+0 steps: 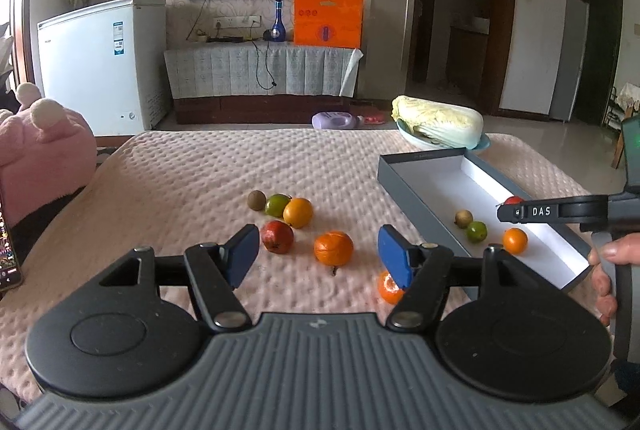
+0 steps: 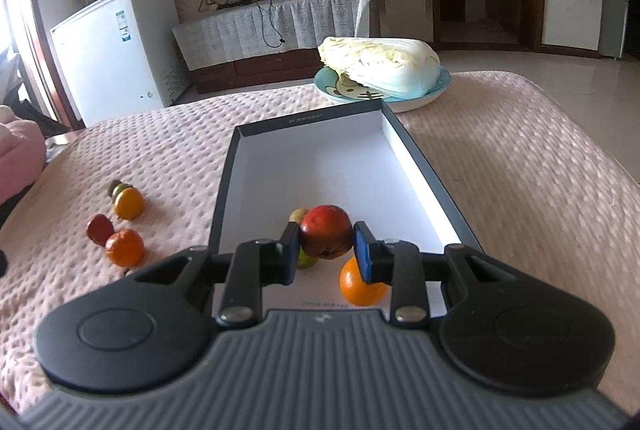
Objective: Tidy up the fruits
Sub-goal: 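Release the lime into the box while the right tool lowers the apple inside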
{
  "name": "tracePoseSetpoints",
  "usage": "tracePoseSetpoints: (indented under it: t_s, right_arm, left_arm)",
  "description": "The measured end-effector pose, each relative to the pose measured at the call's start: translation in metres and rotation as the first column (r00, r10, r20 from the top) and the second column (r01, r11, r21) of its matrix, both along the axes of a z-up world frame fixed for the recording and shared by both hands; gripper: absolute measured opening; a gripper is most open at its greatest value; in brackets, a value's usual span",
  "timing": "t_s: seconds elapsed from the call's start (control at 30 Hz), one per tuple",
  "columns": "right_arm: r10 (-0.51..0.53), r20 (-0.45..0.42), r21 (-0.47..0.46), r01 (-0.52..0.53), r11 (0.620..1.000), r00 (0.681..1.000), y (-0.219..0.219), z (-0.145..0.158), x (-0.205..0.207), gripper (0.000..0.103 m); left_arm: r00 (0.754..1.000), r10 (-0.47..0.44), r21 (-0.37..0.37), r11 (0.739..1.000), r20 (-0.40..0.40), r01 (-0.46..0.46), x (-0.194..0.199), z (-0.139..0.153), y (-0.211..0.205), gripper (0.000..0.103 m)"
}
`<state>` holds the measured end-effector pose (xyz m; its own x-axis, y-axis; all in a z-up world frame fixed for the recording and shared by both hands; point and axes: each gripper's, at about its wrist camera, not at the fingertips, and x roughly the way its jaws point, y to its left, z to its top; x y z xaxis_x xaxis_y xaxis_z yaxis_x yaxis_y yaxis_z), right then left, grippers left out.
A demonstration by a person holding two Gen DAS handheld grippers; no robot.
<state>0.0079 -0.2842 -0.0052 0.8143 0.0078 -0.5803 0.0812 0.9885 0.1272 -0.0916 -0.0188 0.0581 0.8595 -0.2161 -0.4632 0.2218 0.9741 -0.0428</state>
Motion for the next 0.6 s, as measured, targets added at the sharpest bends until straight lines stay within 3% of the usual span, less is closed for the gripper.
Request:
tracePoseSetpoints:
  t_s: [0.6]
  right_arm:
    - [-0.054, -0.03, -0.015, 0.054, 0.998, 0.998, 0.004, -0.007, 0.009, 0.033]
  left_arm:
    - [1.0, 0.015, -0.034, 0.999, -0.017, -0.016, 0.004, 0.003, 0.015, 0.071]
